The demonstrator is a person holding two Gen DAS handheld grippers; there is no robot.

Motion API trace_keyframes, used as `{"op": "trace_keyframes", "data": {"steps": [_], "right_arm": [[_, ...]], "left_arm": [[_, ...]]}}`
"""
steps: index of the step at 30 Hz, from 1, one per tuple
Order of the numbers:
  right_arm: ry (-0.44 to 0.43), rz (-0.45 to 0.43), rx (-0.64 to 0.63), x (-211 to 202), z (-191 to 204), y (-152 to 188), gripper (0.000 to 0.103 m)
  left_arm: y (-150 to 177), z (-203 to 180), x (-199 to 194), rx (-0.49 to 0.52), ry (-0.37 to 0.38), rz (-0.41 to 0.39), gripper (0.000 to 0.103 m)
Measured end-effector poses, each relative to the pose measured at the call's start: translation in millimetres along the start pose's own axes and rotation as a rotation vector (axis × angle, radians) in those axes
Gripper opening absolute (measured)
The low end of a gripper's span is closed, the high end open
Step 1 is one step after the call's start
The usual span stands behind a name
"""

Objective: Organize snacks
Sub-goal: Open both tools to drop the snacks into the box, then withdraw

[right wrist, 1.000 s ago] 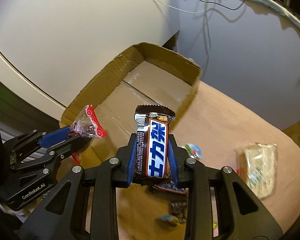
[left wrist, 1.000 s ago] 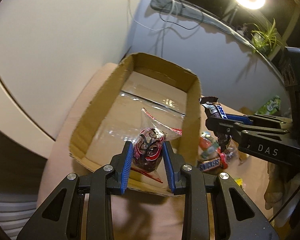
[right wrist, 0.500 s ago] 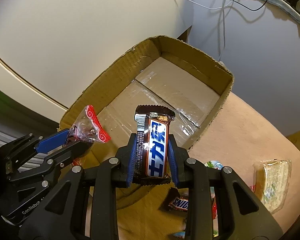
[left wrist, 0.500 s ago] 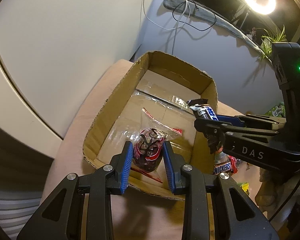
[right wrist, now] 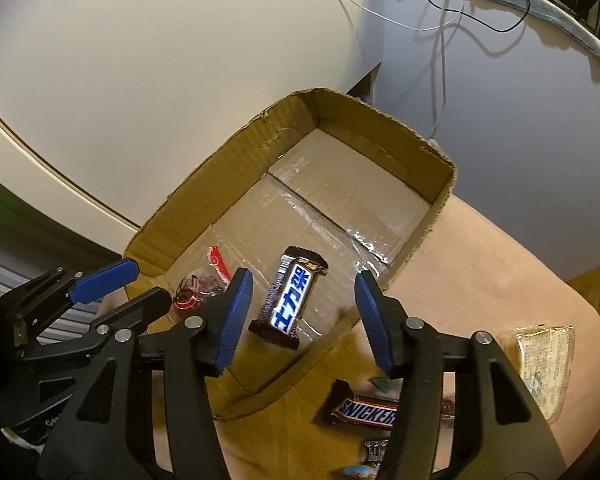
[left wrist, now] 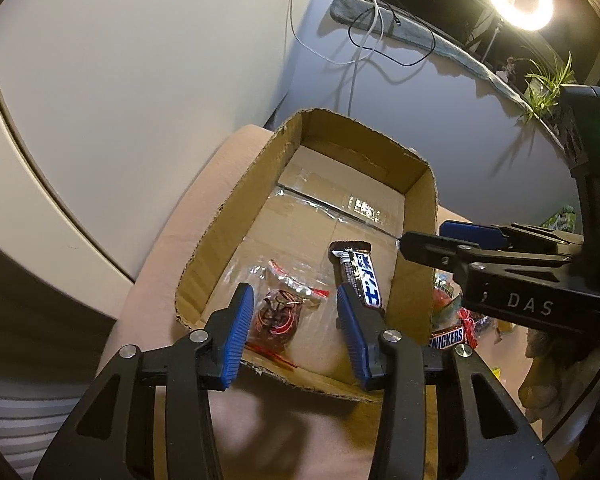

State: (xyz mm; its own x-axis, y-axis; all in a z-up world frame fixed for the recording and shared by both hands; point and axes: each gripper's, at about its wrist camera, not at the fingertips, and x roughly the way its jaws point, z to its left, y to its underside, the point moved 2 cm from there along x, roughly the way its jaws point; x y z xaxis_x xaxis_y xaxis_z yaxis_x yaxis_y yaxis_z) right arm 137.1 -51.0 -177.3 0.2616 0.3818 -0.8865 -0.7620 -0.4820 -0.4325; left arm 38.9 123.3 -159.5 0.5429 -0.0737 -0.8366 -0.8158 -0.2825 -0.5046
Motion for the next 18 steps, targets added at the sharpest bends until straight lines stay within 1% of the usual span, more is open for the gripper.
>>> {"op": "trace_keyframes", "data": {"steps": [5,9,13,18], "right_arm": [[0.004,-0.01,0.01,-11,-8,5,0.056],[0.009,-0.022,0.025,-25,-21,12,0.056],[0.02,-0.03,0.055,-41,-41,26,0.056],[0.045,-0.027,0.106,-59,-72,55,0.056]], "left_arm": [[0,-4,-4,-0.003,0.016,-0.004,0.042],[2,-14,-7,0.012,0.038,-0.003,0.042],[5,-29,-8,0.042,0.067,0.005,0.042],[13,-53,-8,0.088,0.112,0.027,0.042]]}}
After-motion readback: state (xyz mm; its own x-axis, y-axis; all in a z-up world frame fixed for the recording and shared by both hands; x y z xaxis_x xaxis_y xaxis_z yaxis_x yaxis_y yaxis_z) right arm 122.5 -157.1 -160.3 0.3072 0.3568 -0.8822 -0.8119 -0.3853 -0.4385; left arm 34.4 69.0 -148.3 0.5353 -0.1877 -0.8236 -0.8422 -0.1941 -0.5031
